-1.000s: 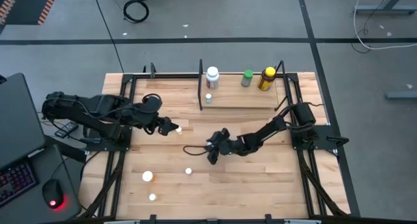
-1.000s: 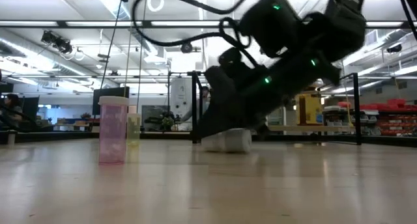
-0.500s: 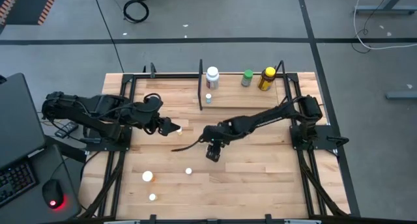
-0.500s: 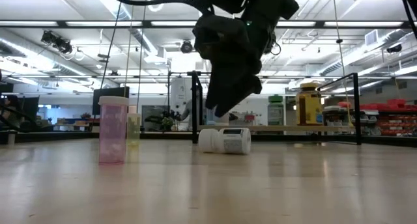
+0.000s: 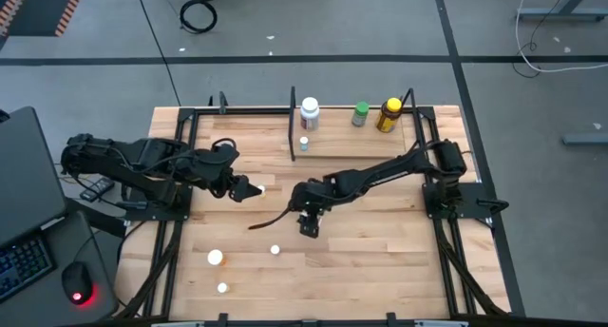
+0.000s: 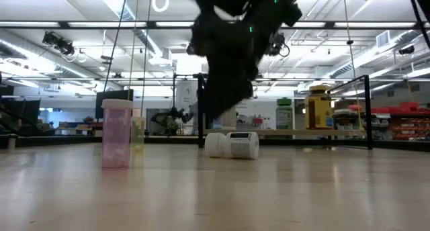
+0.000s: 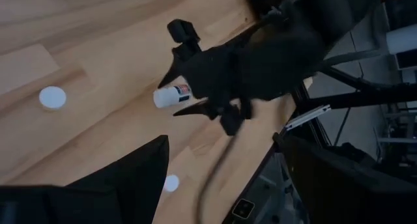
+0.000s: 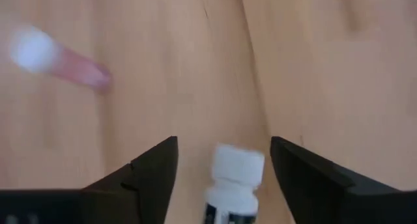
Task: Pick and place medicine bottles onto shelf by color
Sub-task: Put the small white bottle pill bottle on the shelf
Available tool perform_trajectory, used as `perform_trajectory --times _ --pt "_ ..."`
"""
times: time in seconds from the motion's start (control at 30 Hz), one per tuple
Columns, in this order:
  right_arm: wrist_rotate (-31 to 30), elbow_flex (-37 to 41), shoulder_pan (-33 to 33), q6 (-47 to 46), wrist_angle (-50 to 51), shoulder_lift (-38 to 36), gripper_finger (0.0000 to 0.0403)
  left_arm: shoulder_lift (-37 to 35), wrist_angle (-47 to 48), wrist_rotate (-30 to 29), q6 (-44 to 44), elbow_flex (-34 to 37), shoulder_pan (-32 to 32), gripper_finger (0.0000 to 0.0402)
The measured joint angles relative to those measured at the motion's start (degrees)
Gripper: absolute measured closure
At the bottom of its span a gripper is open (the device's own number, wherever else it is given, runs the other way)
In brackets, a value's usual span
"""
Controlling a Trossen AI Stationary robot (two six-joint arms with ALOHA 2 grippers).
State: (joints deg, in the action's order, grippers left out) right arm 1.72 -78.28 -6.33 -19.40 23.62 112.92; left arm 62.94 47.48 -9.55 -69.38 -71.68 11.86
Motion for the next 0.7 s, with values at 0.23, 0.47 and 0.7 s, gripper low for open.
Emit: perform_trajectory --times 0.23,0.47,0.7 --pt "-0.1 0.2 0.0 -3.4 2.4 4.6 0.0089 0.0 0.0 2.3 -0.4 0.0 0.0 0.0095" --pt "-0.5 0.1 0.7 -3.5 1.8 5.0 0.0087 0.0 0.0 2.3 -0.5 0.0 0.0 0.0095" --pt "-0.4 0.1 0.9 -3.4 1.9 5.0 0.0125 0.0 0.0 2.3 -0.5 0.0 0.0 0.0095"
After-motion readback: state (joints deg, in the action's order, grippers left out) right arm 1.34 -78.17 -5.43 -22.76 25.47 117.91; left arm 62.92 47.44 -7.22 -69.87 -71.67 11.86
